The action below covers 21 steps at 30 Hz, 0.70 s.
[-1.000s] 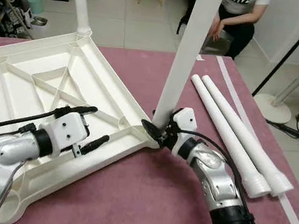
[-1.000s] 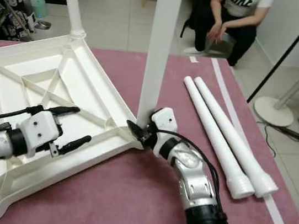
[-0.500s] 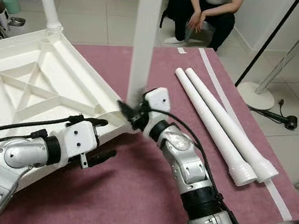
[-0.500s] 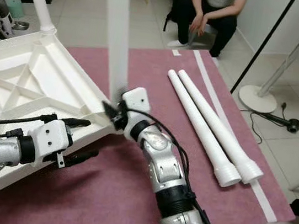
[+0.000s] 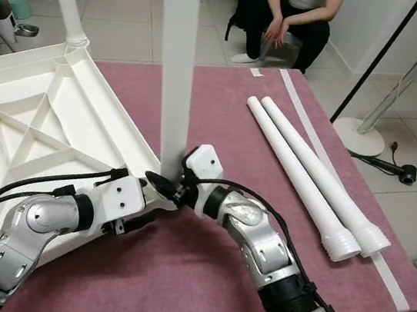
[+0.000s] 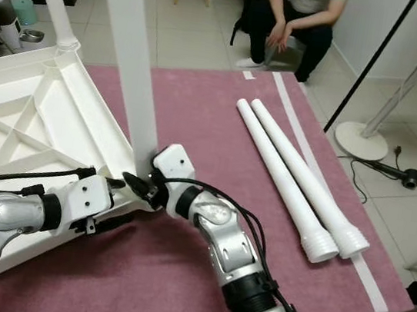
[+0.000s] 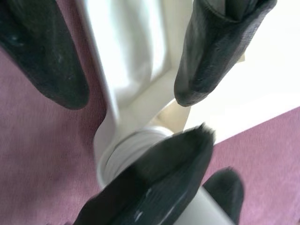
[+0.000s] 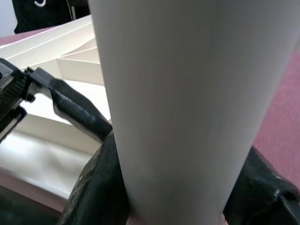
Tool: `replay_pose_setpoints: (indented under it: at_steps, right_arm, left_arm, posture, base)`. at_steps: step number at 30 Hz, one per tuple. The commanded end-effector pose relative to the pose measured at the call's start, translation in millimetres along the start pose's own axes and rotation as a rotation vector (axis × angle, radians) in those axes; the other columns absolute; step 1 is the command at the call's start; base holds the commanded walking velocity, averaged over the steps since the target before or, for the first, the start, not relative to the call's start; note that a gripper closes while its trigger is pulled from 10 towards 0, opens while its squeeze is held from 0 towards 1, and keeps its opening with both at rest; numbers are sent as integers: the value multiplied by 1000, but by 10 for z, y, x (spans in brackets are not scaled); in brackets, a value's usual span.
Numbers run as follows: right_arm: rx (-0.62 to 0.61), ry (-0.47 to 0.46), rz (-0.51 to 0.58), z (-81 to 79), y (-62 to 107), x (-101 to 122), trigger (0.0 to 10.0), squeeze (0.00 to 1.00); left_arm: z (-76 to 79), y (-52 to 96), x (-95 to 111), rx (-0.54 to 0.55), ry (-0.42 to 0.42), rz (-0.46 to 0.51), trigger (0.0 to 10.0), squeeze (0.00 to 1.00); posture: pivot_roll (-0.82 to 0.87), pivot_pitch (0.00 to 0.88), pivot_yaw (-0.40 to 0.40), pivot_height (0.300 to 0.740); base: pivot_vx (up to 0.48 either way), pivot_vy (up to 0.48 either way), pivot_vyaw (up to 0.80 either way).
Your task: Building children table
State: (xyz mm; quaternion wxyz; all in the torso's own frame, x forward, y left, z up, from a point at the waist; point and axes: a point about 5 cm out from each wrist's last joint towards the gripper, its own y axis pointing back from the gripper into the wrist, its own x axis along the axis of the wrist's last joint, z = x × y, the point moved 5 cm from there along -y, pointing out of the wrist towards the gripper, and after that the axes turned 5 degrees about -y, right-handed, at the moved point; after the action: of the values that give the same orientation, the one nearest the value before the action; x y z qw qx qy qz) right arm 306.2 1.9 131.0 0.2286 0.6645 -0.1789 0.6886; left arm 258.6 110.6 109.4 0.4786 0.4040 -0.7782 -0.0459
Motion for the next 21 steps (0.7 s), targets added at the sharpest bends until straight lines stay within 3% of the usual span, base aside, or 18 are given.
replay_pose_setpoints:
  at_steps: [1, 2, 4, 5, 8, 9, 14, 16, 21]
  right_arm:
    - [38, 47, 46, -41, 17, 127, 10000, 0]
    - [30, 46, 50, -29, 33, 121, 10000, 4]
    - [30, 46, 50, -29, 33, 121, 10000, 4]
    - [13, 26, 62, -3, 43, 128, 10000, 1000]
    - [29, 6, 85, -19, 63, 170, 10000, 1000]
    - [58, -29, 111, -46, 91, 230, 10000, 0]
    - [183, -50, 130, -167, 224, 333, 10000, 0]
    - [183, -50, 130, -167, 224, 333, 10000, 0]
    - [190, -38, 53, -97, 445, 192, 10000, 0]
  left_arm:
    - [-11, 29, -301, 56, 99, -165, 6745, 0]
    - [-17, 32, -301, 58, 102, -164, 10000, 0]
    - [-17, 32, -301, 58, 102, -164, 10000, 0]
    - [-32, 26, -276, 63, 108, -152, 10000, 0]
    - [-40, 22, -227, 60, 115, -130, 10000, 0]
    - [-40, 24, -174, 51, 123, -107, 10000, 0]
    - [-7, 72, -20, 4, 142, -27, 10000, 0]
    - [-7, 72, -20, 4, 142, -27, 10000, 0]
    - [49, 155, 121, -49, 151, 61, 10000, 0]
  posture:
    - [81, 0, 20, 740]
    - [81, 0, 20, 740]
    - [81, 0, 20, 740]
    - [81, 0, 20, 740]
    - [84, 0, 25, 740]
    - [85, 0, 24, 740]
    - [84, 0, 26, 740]
    - [84, 0, 26, 740]
    - [84, 0, 23, 740]
  base:
    - [0, 0, 0]
    - [0, 0, 0]
    - [0, 0, 0]
    - [0, 0, 0]
    - [0, 0, 0]
    - [0, 0, 0]
    - [0, 0, 0]
    - [0, 0, 0]
    - [0, 0, 0]
